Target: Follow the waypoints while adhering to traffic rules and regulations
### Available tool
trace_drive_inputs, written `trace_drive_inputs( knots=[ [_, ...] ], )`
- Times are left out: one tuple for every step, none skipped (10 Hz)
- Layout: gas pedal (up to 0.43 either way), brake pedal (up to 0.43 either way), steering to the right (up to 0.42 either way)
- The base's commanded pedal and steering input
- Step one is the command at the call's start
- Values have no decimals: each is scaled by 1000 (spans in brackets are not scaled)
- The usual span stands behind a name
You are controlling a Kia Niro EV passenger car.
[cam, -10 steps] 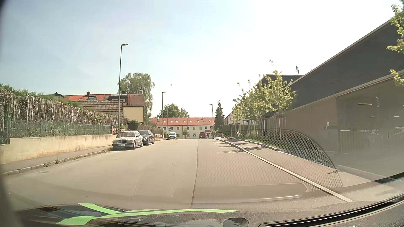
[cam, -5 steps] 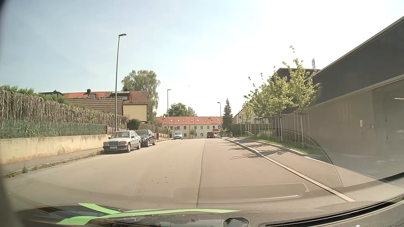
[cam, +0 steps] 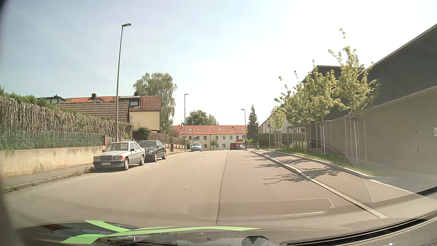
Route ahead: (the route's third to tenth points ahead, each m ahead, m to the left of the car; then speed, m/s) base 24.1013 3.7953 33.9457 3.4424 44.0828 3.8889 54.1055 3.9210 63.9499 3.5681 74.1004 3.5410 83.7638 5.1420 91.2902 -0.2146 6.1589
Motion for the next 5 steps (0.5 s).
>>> trace_drive_inputs(
  knots=[
    [150, 0, -12],
    [150, 0, -9],
    [150, 0, -8],
    [150, 0, -8],
    [150, 0, -8]
  ],
)
